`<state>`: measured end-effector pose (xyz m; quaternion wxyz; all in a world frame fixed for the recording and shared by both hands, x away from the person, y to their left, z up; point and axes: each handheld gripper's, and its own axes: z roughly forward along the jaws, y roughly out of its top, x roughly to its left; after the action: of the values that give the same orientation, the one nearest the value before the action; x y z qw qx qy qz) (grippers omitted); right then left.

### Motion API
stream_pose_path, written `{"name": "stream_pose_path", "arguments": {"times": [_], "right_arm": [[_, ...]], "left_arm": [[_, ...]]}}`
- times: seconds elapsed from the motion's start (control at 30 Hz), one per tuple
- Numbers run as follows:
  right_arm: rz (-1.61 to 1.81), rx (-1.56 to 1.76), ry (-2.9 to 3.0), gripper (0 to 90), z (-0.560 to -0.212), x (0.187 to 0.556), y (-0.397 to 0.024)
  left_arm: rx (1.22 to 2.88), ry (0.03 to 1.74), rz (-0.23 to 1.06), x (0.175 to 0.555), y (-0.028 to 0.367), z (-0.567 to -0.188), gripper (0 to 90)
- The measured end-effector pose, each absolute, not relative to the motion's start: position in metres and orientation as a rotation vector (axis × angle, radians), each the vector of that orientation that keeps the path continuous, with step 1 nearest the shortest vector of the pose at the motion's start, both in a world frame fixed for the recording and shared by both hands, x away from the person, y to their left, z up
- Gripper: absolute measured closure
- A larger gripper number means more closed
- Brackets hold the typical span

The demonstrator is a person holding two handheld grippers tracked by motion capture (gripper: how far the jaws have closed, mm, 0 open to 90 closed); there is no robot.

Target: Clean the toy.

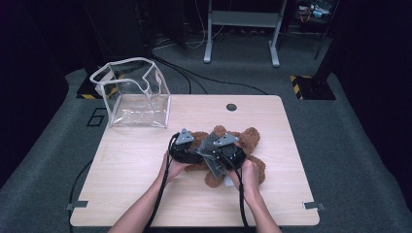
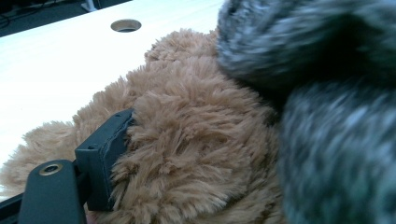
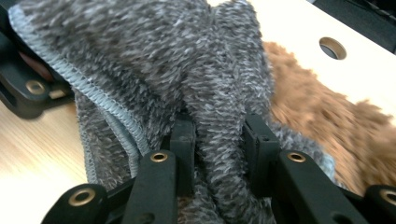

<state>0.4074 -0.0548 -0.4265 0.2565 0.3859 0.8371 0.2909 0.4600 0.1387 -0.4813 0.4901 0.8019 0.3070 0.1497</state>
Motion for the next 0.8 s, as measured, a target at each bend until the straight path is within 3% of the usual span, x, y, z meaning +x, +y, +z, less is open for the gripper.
{"name": "stream_pose_path", "arguments": {"times": [0.57, 0.8], "right_arm": [[0.656, 1.270, 2.124, 70.2, -0.438, 0.397, -0.152], [0.677, 1.302, 2.070, 70.1, -0.433, 0.387, -0.163]], "left_arm": [[1.931, 0.756, 0.354, 0.461, 0.139, -0.482, 18.3], [1.923, 0.763, 0.351, 0.462, 0.140, -0.483, 18.3]]}}
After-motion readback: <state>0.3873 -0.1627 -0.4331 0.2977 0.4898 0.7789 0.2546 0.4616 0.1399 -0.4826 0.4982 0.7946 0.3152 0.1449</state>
